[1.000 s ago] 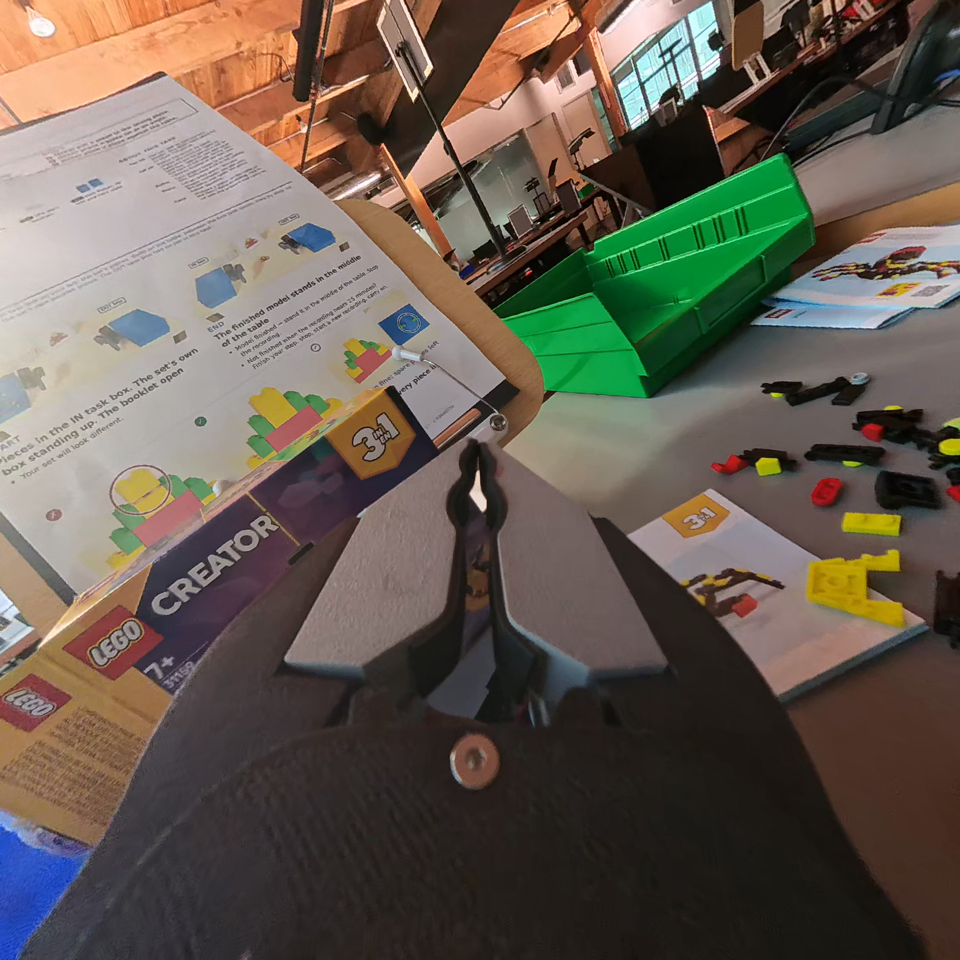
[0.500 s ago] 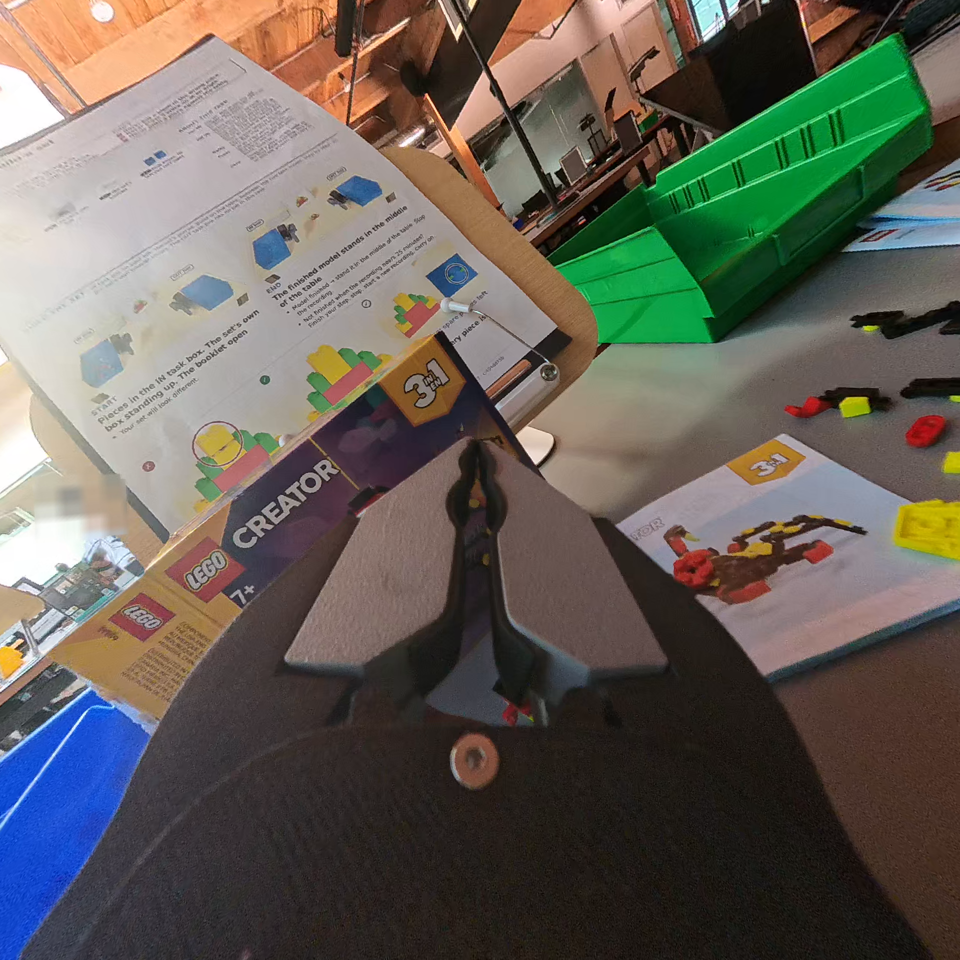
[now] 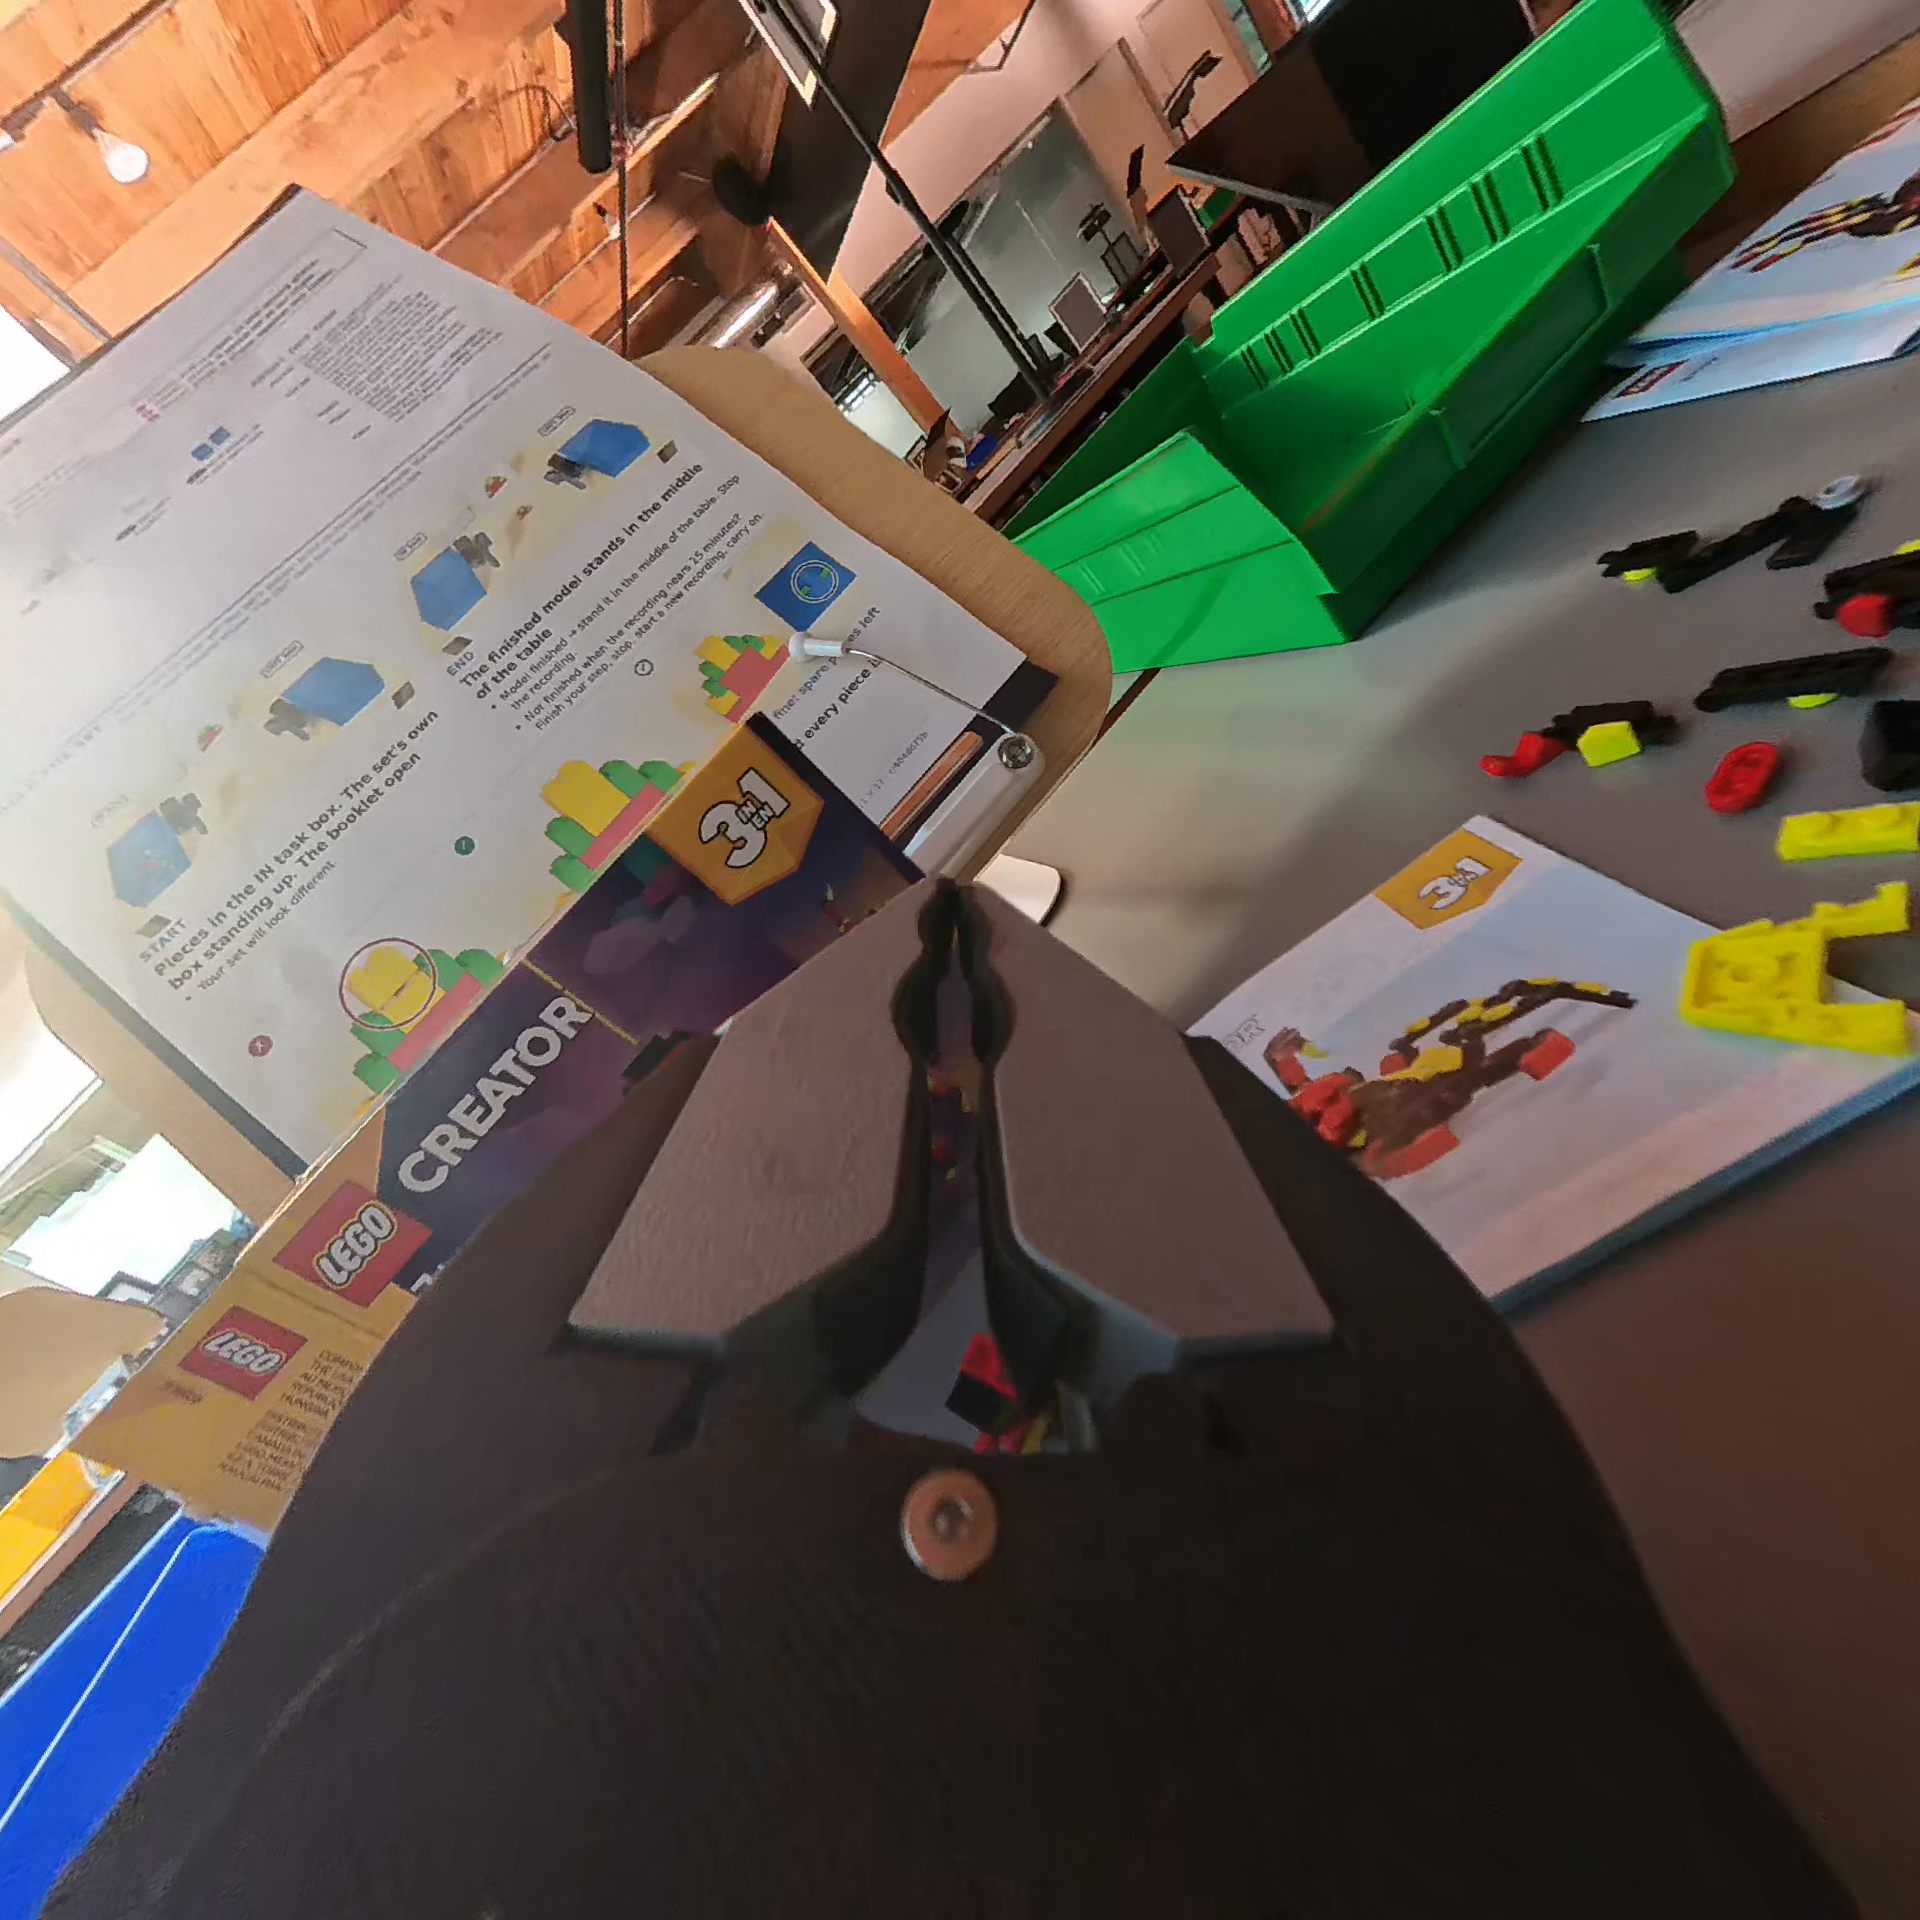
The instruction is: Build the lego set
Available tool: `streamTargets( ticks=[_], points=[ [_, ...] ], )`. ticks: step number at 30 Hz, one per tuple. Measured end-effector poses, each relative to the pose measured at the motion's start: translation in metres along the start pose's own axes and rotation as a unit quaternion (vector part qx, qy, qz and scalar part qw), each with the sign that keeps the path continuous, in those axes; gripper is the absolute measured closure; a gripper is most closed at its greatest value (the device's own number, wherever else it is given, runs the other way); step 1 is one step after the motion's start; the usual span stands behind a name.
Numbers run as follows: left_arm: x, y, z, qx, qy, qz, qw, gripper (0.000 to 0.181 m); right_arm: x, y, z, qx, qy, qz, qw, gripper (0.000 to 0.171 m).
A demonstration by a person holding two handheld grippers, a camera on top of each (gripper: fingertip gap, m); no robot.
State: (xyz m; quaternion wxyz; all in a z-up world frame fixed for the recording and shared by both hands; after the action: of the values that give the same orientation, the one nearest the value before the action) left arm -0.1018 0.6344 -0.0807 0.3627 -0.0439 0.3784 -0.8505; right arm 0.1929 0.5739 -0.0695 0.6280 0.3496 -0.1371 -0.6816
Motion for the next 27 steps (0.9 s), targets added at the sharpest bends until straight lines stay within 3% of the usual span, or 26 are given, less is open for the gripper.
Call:
streamTargets(
  ticks=[9, 17, 27],
  points=[
    [-0.005, 0.002, 0.005, 0.019, 0.018, -0.007, 1.0, 0.181, 0.0, -0.005, 0.005, -0.021, 0.018, 0.019, 0.999, 0.171],
    [-0.007, -0.014, 0.002, 0.094, 0.024, 0.019, 0.995, 0.181, 0.001, 0.02, 0.0, -0.117, 0.027, -0.021, 0.993, 0.171],
    [-0.009, -0.012, 0.003, 0.104, 0.025, 0.015, 0.994, 0.181, 0.003, 0.03, -0.006, -0.153, 0.021, -0.04, 0.987, 0.171]
  ],
)
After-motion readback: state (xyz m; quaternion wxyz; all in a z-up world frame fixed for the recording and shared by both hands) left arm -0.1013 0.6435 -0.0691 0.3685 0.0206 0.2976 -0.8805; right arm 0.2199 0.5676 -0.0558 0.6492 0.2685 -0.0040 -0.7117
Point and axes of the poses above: each gripper's, where its closed fingertips meet, x back along the fingers, z out of its top, y = z × x across the jaws, the point moved 1 cm from there along x, back along the fingers, and after that the axes turned 14 degrees about y, right-handed, at the moved point
